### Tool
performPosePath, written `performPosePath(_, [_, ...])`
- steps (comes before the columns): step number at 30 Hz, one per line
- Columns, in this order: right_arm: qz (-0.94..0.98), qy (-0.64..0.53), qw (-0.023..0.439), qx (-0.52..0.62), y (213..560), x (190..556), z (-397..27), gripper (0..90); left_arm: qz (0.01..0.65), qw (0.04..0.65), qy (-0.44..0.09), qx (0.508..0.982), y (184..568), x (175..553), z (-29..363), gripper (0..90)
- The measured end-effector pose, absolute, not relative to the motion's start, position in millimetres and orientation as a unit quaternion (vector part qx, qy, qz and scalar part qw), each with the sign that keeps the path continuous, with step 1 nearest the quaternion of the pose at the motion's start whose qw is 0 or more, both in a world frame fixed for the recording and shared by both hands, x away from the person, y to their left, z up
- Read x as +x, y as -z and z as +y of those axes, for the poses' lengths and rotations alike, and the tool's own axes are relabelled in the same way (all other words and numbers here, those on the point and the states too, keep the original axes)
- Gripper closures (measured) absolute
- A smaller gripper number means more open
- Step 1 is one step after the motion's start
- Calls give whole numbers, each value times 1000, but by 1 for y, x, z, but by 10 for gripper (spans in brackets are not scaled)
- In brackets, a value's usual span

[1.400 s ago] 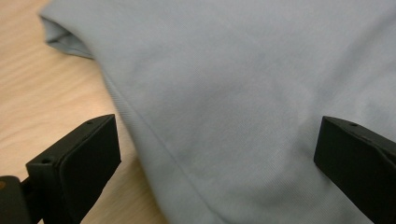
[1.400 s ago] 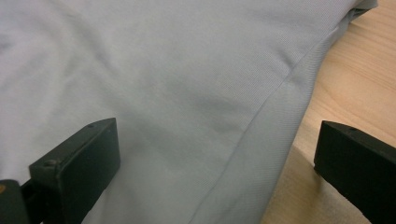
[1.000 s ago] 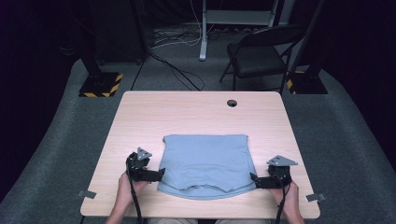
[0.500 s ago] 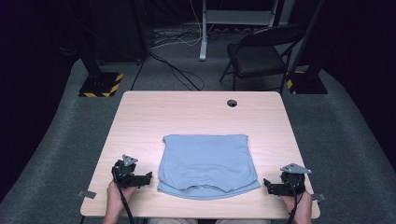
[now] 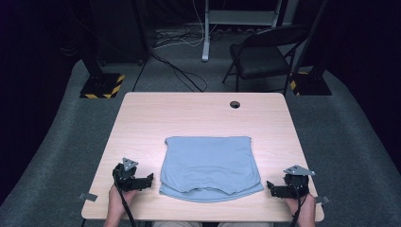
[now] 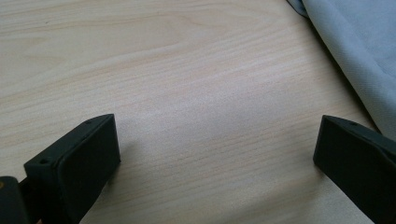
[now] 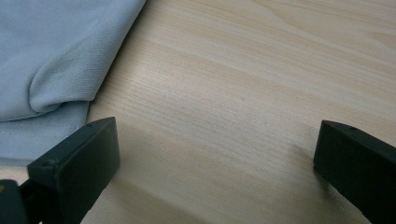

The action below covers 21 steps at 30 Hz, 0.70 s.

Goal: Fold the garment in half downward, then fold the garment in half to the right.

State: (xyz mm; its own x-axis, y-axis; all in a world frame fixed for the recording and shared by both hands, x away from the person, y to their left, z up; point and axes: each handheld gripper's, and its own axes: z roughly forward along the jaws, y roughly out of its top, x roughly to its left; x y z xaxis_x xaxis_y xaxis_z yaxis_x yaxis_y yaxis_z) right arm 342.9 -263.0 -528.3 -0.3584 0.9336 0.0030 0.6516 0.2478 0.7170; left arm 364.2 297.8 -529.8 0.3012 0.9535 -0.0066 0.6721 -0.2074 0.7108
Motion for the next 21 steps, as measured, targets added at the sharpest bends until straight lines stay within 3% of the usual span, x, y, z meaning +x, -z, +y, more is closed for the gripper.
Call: performPosePath(21, [757, -321, 220, 525, 528, 343, -263, 0, 547, 313, -225, 743, 530, 365, 298, 0])
